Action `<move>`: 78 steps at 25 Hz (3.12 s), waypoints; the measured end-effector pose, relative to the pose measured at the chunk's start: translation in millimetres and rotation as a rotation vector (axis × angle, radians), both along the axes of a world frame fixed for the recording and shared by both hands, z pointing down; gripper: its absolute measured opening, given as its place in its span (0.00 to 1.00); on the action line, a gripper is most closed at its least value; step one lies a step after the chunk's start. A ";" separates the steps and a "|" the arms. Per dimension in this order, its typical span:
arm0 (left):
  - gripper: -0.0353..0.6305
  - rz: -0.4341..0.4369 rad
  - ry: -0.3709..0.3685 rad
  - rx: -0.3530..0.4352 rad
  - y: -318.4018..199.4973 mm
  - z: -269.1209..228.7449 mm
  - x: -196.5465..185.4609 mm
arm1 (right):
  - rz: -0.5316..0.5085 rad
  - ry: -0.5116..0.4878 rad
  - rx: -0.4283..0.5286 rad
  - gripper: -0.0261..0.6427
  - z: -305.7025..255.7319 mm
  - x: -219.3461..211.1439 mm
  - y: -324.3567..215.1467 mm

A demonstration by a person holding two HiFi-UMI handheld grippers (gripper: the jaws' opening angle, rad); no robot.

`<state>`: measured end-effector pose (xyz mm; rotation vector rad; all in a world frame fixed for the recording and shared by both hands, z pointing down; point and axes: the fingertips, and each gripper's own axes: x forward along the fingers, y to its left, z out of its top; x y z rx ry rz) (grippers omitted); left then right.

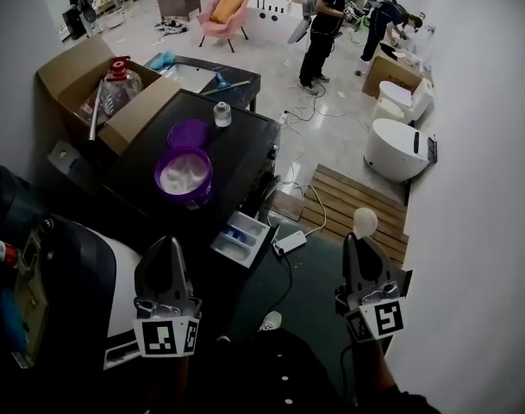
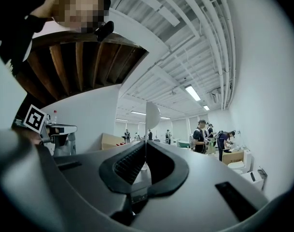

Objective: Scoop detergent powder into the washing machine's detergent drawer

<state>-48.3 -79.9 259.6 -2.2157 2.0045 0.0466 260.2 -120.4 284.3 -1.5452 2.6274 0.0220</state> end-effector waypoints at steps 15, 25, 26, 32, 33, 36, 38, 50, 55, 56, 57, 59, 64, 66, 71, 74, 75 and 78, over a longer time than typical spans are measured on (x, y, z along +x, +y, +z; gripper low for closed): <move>0.07 -0.074 -0.005 -0.032 -23.0 9.9 -21.2 | -0.113 -0.007 -0.028 0.09 6.9 -41.3 -52.0; 0.07 -0.078 0.010 -0.009 -65.4 5.7 -70.5 | -0.213 0.072 -0.048 0.09 8.0 -114.8 -109.4; 0.07 -0.083 0.013 -0.011 -68.1 7.0 -75.5 | -0.237 0.082 -0.068 0.09 12.8 -124.6 -114.4; 0.07 -0.099 0.027 -0.048 -81.1 20.8 -96.0 | -0.380 0.152 -0.177 0.09 41.0 -176.5 -137.5; 0.07 -0.099 0.029 -0.054 -82.8 23.5 -97.4 | -0.403 0.169 -0.189 0.09 44.9 -183.9 -140.2; 0.07 -0.100 0.034 -0.067 -86.5 30.1 -101.9 | -0.474 0.235 -0.218 0.09 56.9 -206.3 -146.7; 0.07 -0.103 0.025 -0.075 -88.7 33.9 -104.8 | -0.528 0.280 -0.241 0.09 65.0 -221.0 -150.6; 0.07 -0.113 0.052 -0.189 -96.3 70.0 -113.5 | -0.812 0.720 -0.362 0.09 125.0 -281.2 -170.6; 0.07 -0.121 0.073 -0.216 -101.1 82.9 -118.5 | -0.897 0.927 -0.339 0.09 138.9 -296.0 -174.2; 0.07 -0.121 0.075 -0.219 -102.2 84.7 -119.3 | -0.916 0.972 -0.338 0.09 143.4 -297.6 -174.0; 0.07 -0.121 0.076 -0.222 -103.4 86.6 -120.1 | -0.934 1.021 -0.338 0.09 148.6 -298.4 -173.9; 0.07 -0.119 0.080 -0.232 -105.7 90.9 -121.9 | -0.964 1.108 -0.340 0.09 158.0 -300.5 -174.0; 0.07 -0.121 0.099 -0.259 -111.0 100.9 -126.9 | -1.068 1.321 -0.356 0.09 169.6 -304.4 -173.1; 0.07 -0.122 0.105 -0.266 -112.7 104.5 -129.3 | -1.103 1.411 -0.358 0.09 170.8 -305.9 -173.2; 0.07 -0.115 0.119 -0.288 -116.6 113.4 -132.2 | -1.157 1.584 -0.352 0.09 171.0 -314.8 -176.4; 0.07 -0.111 0.126 -0.289 -119.2 115.5 -134.4 | -1.160 1.678 -0.347 0.09 172.3 -317.2 -180.1; 0.07 -0.109 0.128 -0.292 -119.6 116.7 -134.8 | -1.160 1.707 -0.348 0.09 172.8 -317.0 -180.9; 0.07 -0.106 0.134 -0.299 -120.5 120.5 -136.6 | -1.167 1.796 -0.363 0.09 175.6 -313.3 -181.8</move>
